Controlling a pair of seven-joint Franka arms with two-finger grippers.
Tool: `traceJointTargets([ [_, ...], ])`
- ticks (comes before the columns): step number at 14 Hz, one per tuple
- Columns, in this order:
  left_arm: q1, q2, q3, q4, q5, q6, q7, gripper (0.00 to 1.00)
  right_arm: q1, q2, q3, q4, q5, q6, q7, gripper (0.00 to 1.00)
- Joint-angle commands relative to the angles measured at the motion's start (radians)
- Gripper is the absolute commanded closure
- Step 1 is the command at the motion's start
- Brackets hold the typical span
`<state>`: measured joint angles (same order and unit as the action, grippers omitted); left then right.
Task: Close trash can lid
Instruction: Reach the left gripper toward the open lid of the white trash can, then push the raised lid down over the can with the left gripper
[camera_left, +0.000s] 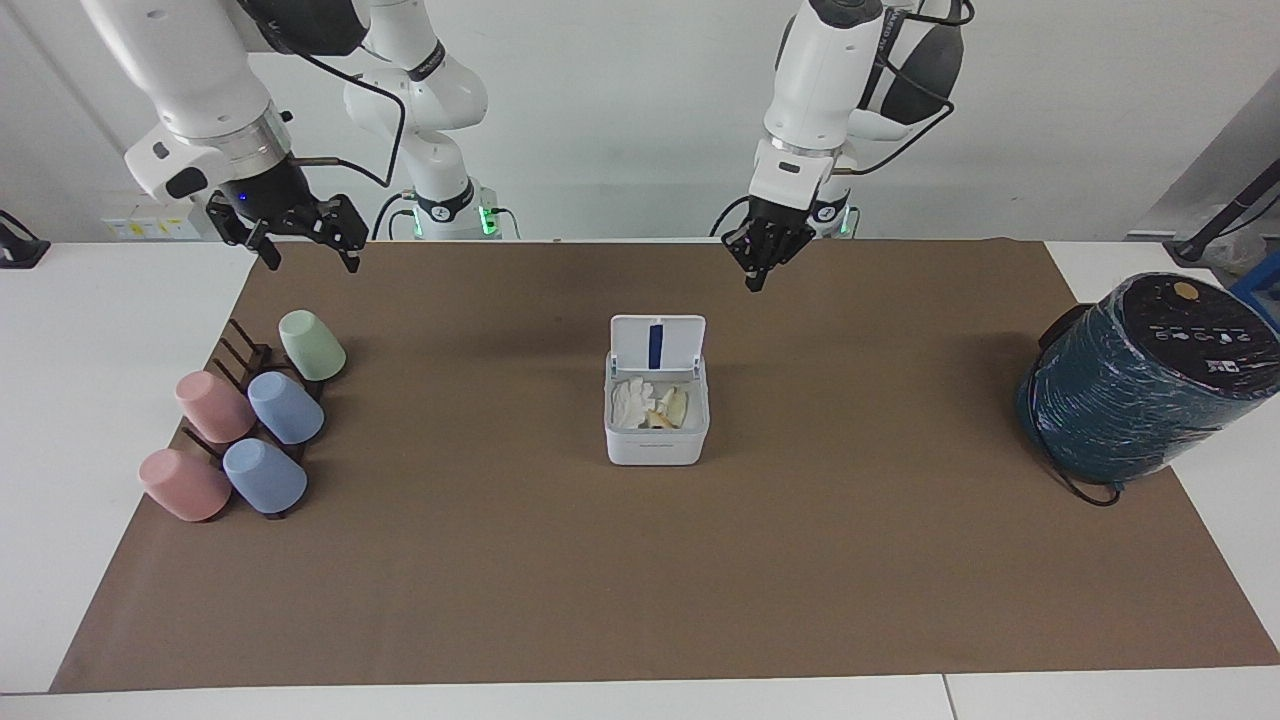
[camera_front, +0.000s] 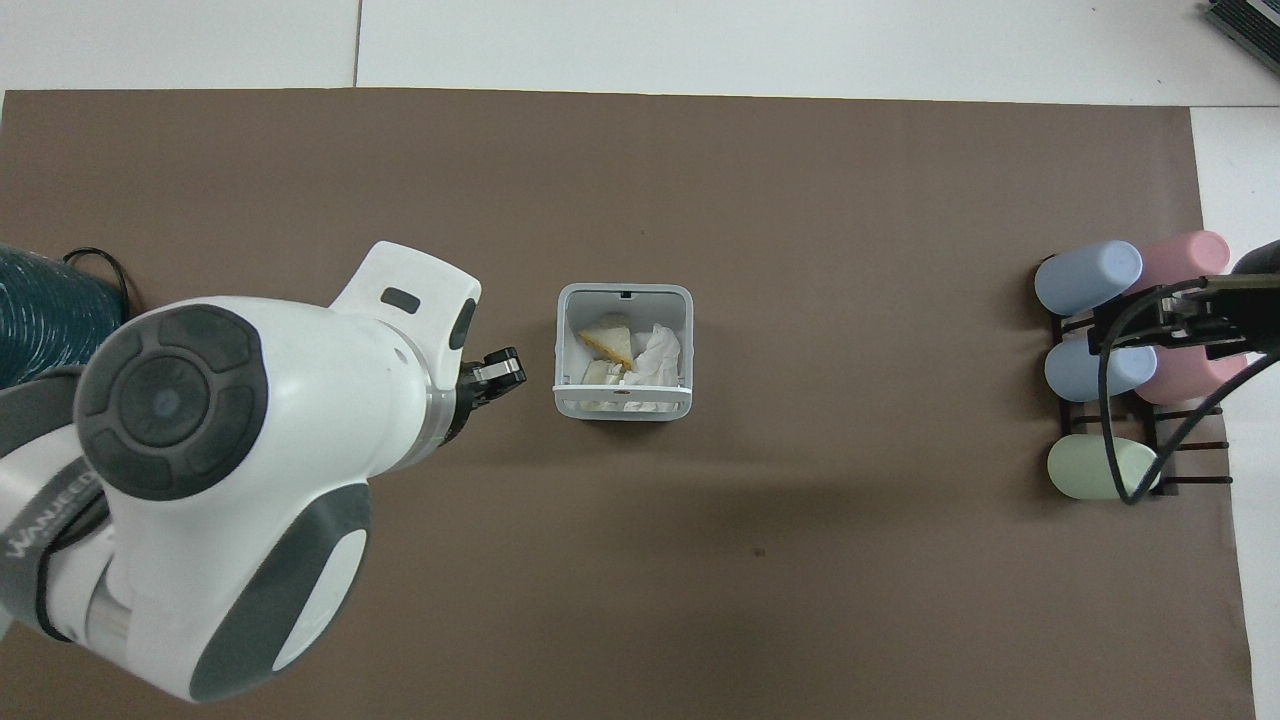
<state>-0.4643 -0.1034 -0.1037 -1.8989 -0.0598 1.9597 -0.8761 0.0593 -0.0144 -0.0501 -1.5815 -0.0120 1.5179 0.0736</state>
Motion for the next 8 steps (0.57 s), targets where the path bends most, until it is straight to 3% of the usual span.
traceJointTargets([
  [1,-0.077,-0.033,0.018,-0.098,-0.018,0.112,-0.095,1.00,-0.002,-0.016,0.000,-0.012,0.017,-0.008,-0.014,0.00],
  [8,-0.148,0.063,0.018,-0.117,-0.020,0.310,-0.245,1.00,-0.002,-0.016,0.000,-0.011,0.017,-0.008,-0.015,0.00],
])
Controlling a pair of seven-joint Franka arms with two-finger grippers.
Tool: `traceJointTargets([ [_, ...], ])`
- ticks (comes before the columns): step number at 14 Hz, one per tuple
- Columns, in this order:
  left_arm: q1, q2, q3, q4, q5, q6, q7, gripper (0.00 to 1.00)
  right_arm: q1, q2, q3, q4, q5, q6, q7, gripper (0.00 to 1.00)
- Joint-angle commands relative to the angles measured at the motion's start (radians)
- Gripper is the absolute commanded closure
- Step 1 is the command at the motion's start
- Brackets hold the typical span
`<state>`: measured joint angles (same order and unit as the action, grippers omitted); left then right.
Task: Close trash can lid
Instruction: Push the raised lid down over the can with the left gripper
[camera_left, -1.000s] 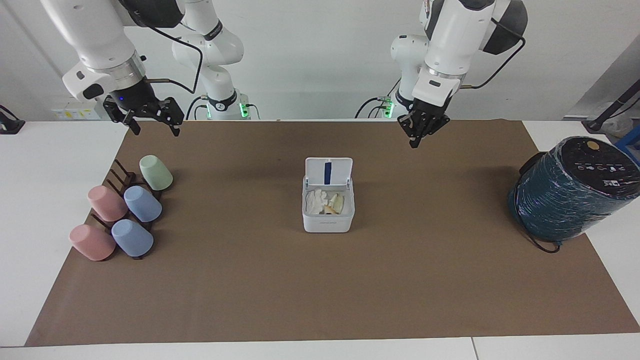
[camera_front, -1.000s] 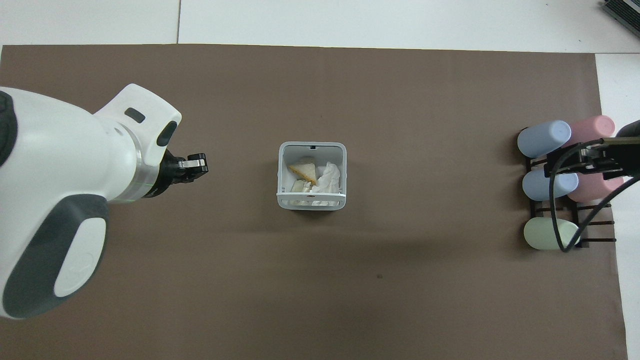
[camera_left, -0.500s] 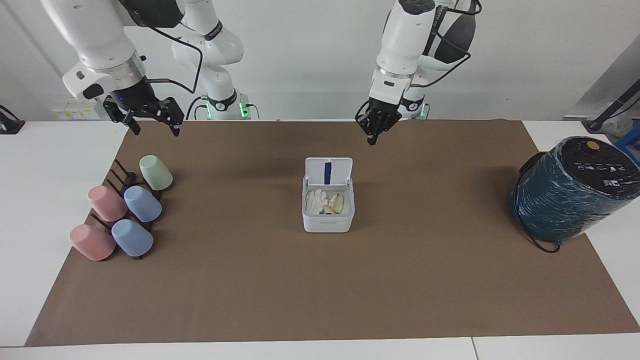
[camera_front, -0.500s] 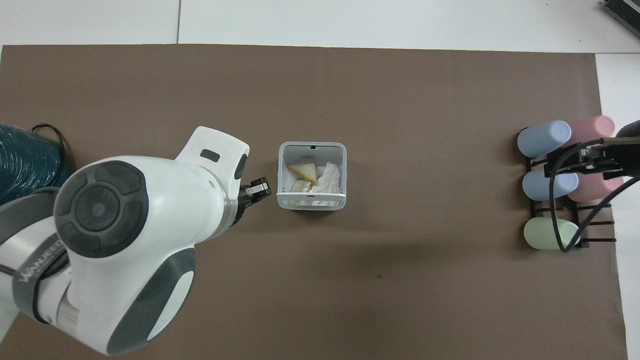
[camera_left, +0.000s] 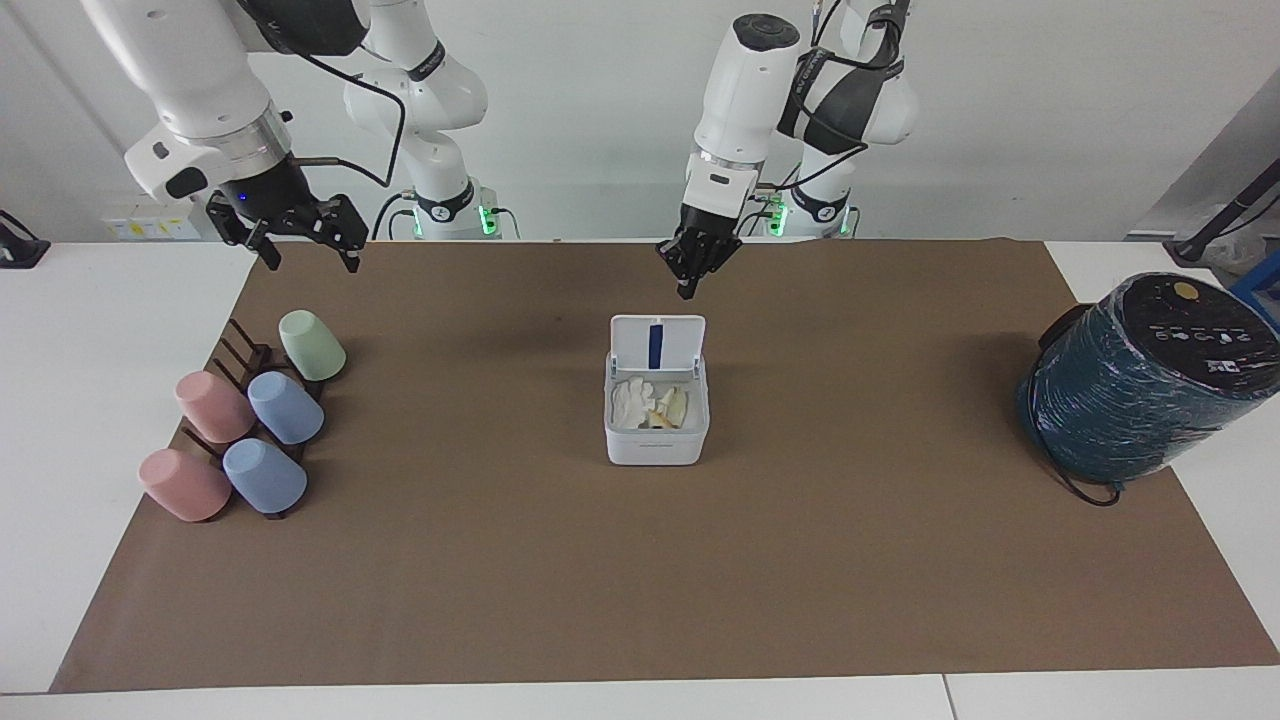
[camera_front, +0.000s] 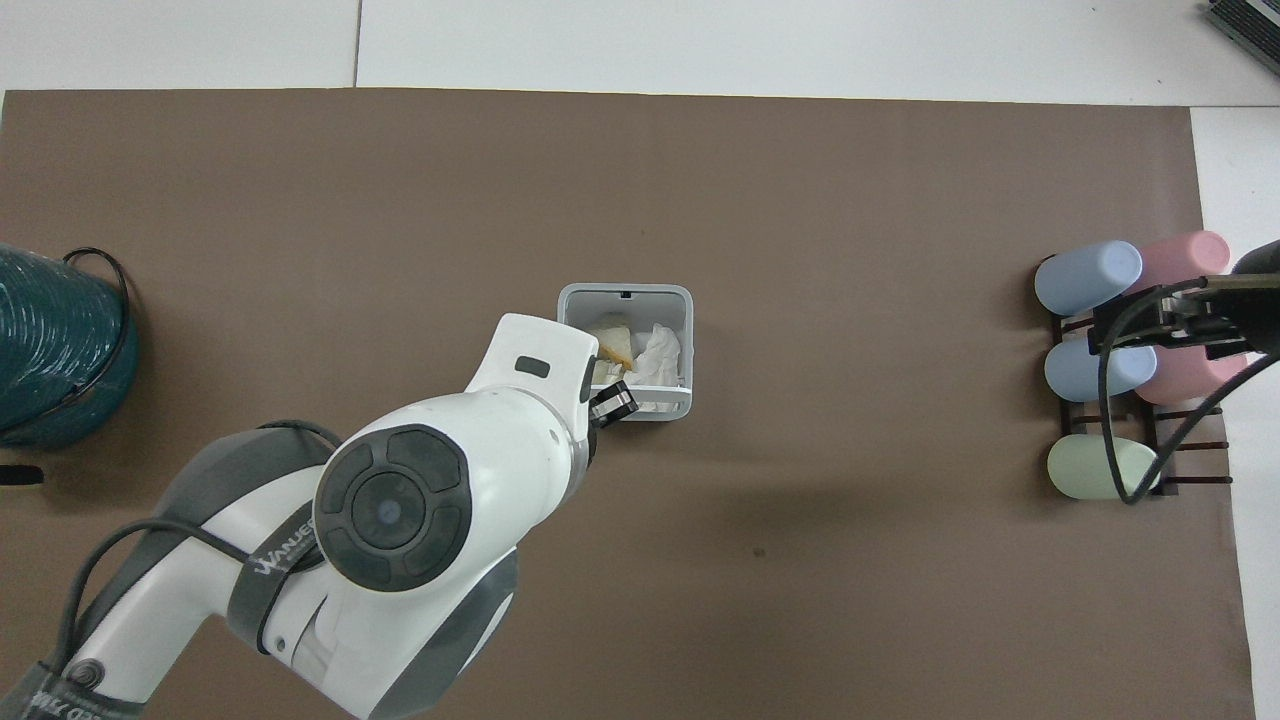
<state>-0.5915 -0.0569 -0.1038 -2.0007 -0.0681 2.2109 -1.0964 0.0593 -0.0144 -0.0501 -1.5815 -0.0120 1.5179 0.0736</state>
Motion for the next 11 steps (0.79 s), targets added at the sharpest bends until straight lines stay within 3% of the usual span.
traceJointTargets([
  [1,-0.018,0.029,0.019,-0.013,-0.012,0.085,-0.025,1.00,-0.002,-0.016,0.000,-0.012,0.017,-0.008,-0.015,0.00],
  [11,0.070,0.196,0.019,0.025,-0.061,0.423,-0.019,1.00,-0.002,-0.016,0.000,-0.012,0.017,-0.008,-0.014,0.00],
])
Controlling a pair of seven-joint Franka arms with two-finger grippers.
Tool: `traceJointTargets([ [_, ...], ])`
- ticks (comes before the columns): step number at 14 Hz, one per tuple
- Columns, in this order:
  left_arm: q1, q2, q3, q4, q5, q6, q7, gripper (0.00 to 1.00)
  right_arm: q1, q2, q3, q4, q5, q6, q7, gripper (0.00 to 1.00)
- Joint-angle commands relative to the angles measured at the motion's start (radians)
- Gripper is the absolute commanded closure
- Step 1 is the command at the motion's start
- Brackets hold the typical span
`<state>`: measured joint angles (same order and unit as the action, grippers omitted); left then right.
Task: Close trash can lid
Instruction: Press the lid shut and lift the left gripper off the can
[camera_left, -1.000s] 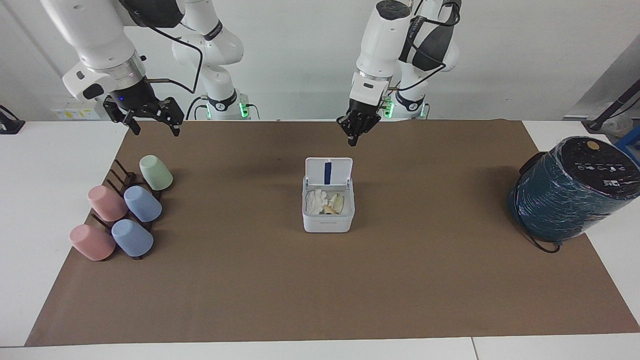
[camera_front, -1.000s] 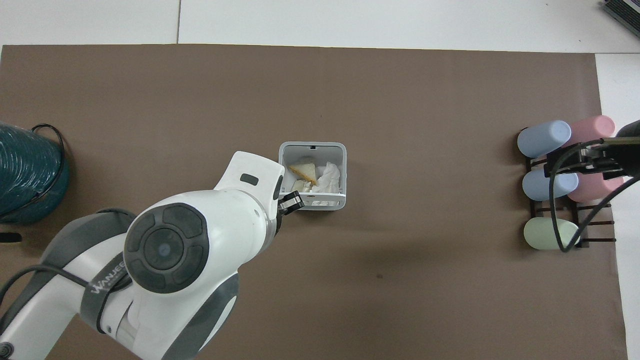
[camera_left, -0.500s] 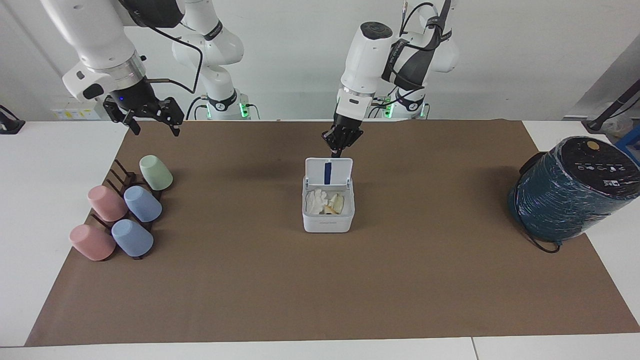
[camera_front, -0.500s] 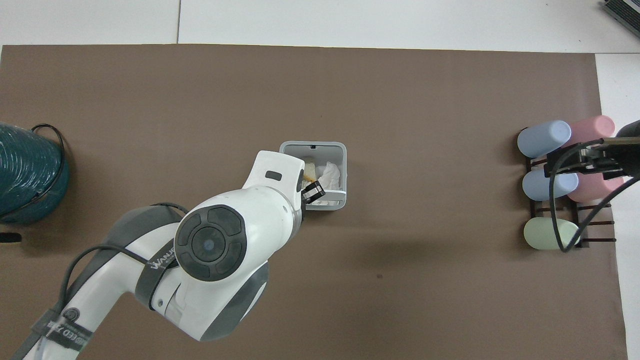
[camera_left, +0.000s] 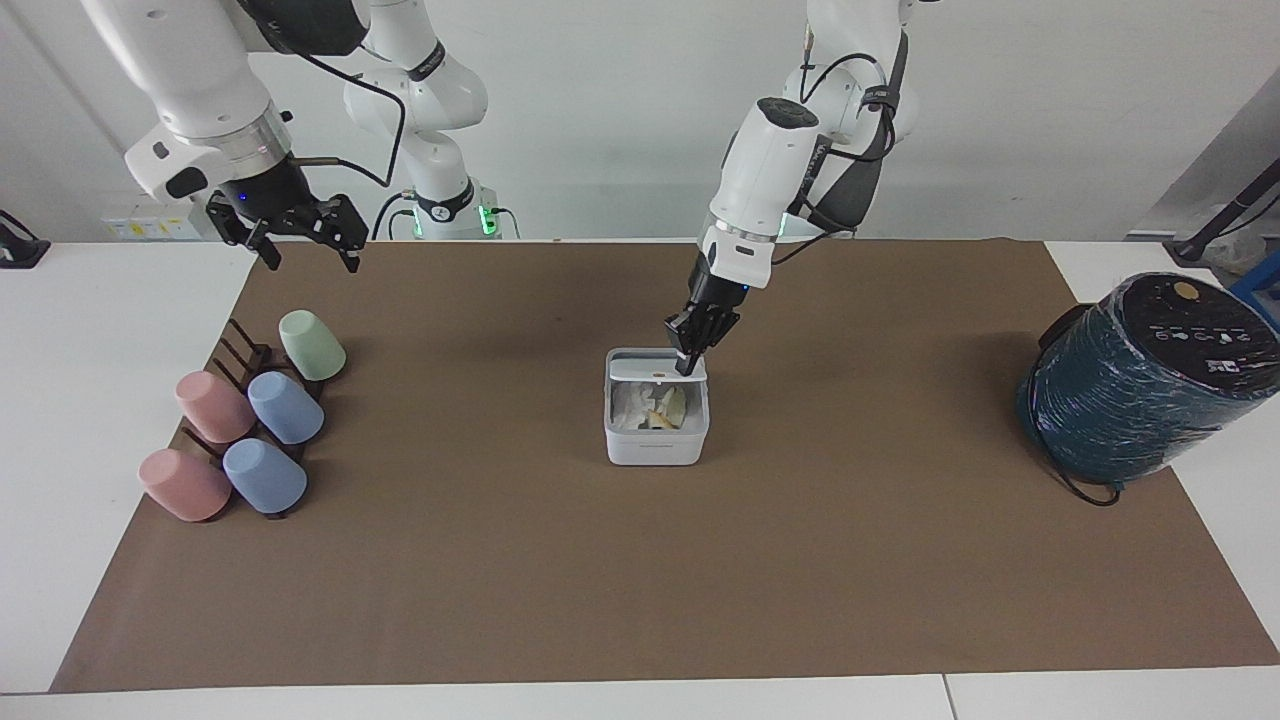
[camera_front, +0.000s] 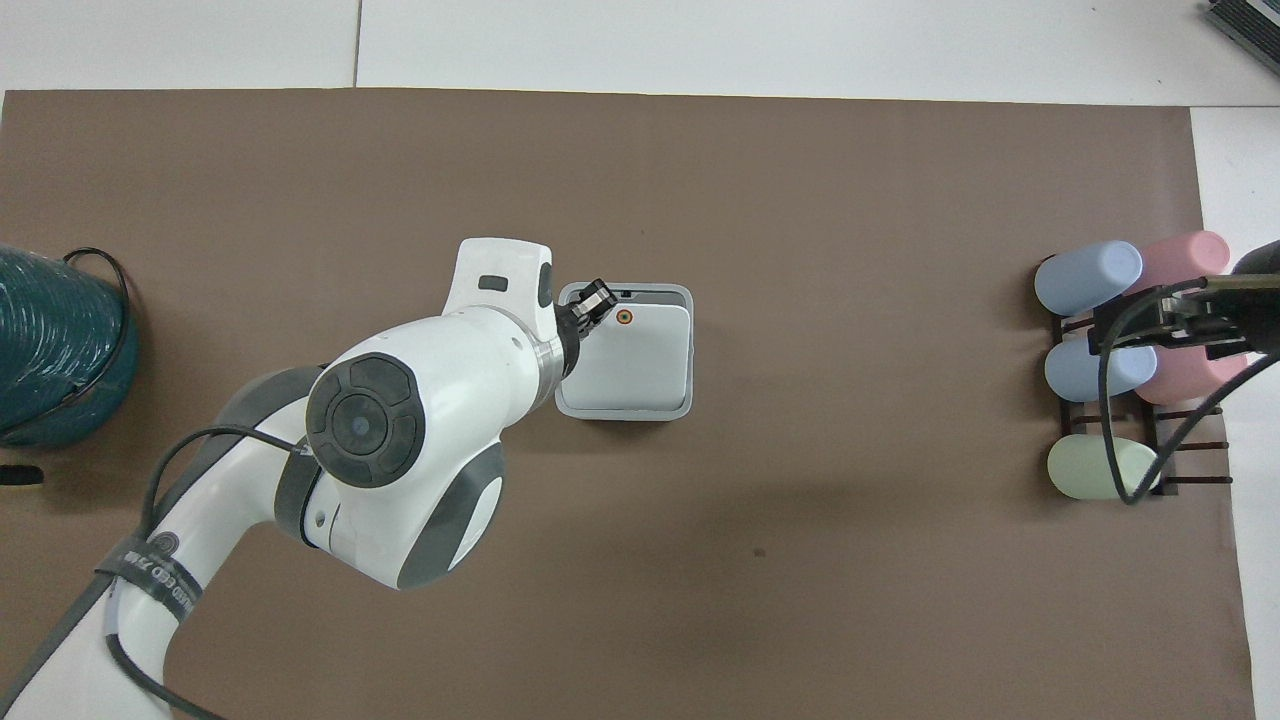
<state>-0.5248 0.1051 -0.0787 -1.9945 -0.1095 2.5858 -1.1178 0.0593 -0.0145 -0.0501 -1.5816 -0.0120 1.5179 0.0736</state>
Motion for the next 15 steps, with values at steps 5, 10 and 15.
traceJointTargets([
  [5,-0.008,0.120,-0.006,0.043,-0.019,0.108,0.000,1.00,-0.002,-0.016,0.000,-0.012,0.017,-0.008,-0.015,0.00],
  [10,-0.009,0.149,-0.006,0.042,-0.019,0.119,0.007,1.00,-0.002,-0.016,0.000,-0.012,0.017,-0.008,-0.015,0.00],
  [15,-0.015,0.186,-0.006,0.031,-0.019,0.142,0.007,1.00,-0.002,-0.016,0.000,-0.012,0.017,-0.008,-0.015,0.00],
])
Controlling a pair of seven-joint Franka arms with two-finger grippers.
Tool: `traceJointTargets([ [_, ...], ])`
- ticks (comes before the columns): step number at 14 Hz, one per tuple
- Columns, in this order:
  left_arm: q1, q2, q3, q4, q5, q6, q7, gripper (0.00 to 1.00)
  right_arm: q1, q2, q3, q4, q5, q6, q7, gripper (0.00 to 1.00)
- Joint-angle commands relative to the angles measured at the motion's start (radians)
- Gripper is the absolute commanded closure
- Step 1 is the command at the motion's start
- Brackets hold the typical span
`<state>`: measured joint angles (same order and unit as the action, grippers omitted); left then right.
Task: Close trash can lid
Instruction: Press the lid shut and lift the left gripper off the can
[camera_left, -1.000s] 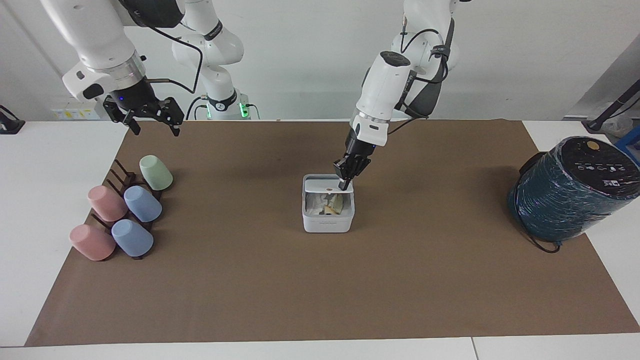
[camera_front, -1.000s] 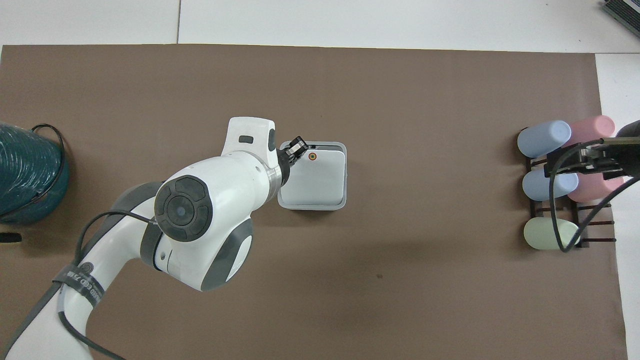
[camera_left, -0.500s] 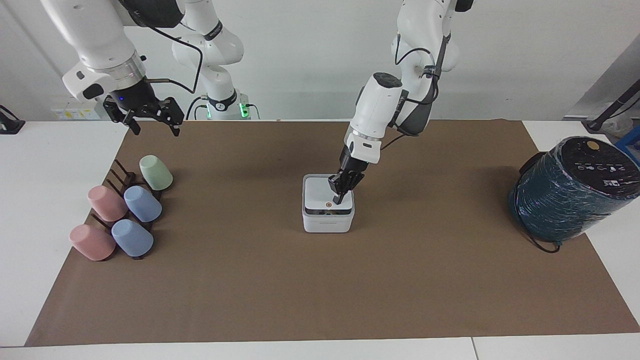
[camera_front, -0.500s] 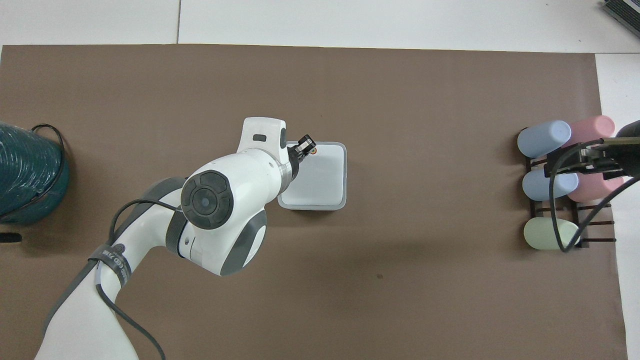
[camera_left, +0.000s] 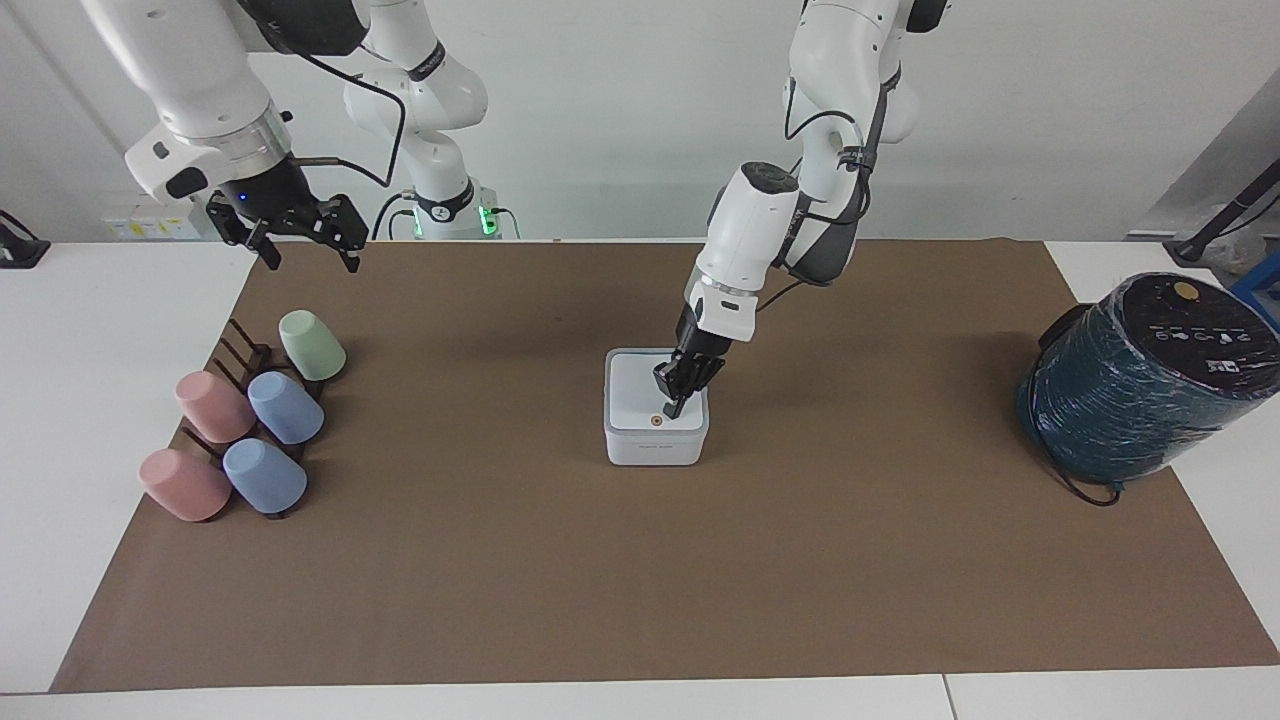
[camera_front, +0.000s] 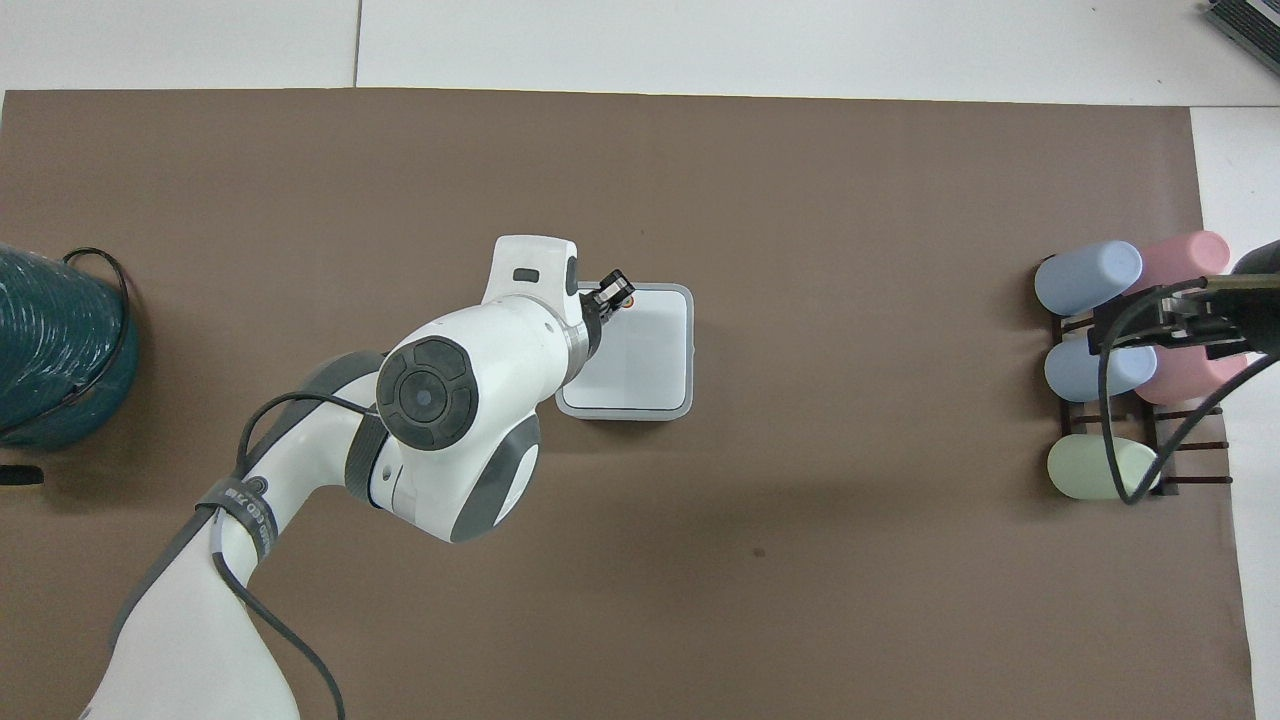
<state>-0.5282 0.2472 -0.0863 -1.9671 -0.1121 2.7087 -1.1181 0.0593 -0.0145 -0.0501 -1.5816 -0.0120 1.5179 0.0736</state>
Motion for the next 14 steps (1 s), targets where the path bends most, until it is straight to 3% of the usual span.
traceJointTargets([
  [1,-0.013,0.047,0.003,0.002,-0.015,0.019,0.008,1.00,-0.002,-0.015,0.000,-0.011,0.017,-0.008,-0.014,0.00],
  [5,-0.024,0.066,0.005,0.010,-0.015,0.002,0.009,1.00,-0.002,-0.016,0.000,-0.011,0.017,-0.008,-0.015,0.00],
  [6,-0.018,0.064,0.005,0.032,-0.015,-0.004,0.009,0.58,-0.002,-0.016,0.000,-0.011,0.017,-0.008,-0.015,0.00],
  [7,-0.012,0.063,0.006,0.071,-0.012,-0.038,0.009,0.01,-0.002,-0.016,0.000,-0.011,0.017,-0.008,-0.015,0.00],
  [11,0.046,0.032,0.011,0.268,0.021,-0.401,0.047,0.00,-0.004,-0.016,0.000,-0.011,0.017,-0.008,-0.015,0.00],
  [14,0.160,-0.022,0.013,0.414,0.031,-0.700,0.225,0.00,-0.002,-0.016,0.000,-0.012,0.017,-0.008,-0.015,0.00],
])
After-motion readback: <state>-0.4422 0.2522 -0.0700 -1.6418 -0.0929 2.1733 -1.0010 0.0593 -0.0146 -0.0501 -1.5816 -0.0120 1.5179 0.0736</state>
